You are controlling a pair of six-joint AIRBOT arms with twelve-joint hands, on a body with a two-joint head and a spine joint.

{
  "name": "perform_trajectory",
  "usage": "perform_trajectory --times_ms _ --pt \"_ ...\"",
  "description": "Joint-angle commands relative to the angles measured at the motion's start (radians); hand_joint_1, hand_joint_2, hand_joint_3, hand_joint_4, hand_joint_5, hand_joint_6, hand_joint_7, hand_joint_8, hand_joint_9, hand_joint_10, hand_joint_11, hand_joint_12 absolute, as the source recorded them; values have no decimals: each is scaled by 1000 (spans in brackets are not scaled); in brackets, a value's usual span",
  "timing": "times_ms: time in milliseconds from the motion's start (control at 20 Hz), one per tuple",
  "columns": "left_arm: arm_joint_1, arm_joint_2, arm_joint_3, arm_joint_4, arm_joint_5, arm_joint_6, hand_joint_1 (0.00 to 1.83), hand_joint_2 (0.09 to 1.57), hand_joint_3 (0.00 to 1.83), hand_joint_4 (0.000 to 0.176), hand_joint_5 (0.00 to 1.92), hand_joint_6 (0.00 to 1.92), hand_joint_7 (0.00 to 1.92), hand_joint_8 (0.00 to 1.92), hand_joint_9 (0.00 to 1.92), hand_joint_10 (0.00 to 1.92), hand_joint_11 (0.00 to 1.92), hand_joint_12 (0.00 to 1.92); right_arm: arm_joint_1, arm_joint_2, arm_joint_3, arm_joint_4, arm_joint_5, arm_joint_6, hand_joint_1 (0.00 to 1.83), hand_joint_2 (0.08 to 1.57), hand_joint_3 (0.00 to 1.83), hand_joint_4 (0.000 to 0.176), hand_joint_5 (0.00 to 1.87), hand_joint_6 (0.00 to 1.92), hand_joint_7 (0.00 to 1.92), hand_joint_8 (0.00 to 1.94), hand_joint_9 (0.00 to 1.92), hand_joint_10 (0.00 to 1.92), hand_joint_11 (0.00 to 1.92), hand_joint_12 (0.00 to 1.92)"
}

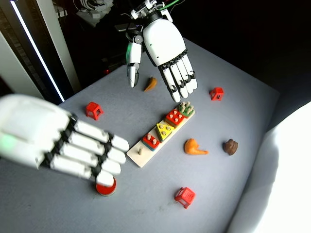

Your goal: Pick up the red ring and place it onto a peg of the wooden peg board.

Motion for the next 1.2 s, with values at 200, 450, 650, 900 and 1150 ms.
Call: perform_trajectory --times_ms 200,450,650,900,1150 --pt "-16 -6 9 98 22 -8 0 1077 5 0 47 0 9 3 0 0 2 55 51 -103 131 216 -25 -143 956 998 0 0 364 47 411 30 353 83 0 1015" --pt "-17 -6 9 101 43 -17 0 1089 9 0 56 5 25 8 3 1 5 59 60 -169 236 359 -93 -217 920 1069 4 0 655 46 740 30 612 144 0 1225" --pt "-15 -5 10 97 67 -52 0 1091 7 0 71 7 30 5 12 4 13 71 47 -212 278 361 -96 -223 953 1075 1 0 710 43 768 23 643 158 50 1398" --pt "-9 -5 13 94 74 -65 0 1094 5 0 74 3 30 1 4 1 0 46 20 -251 314 361 -89 -227 965 1040 0 0 734 27 787 11 665 160 133 1393" --pt "-2 -4 12 107 74 -65 0 1091 2 0 88 8 46 6 18 6 17 61 3 -282 356 361 -75 -226 1085 919 0 0 600 0 635 0 551 80 1 1326"
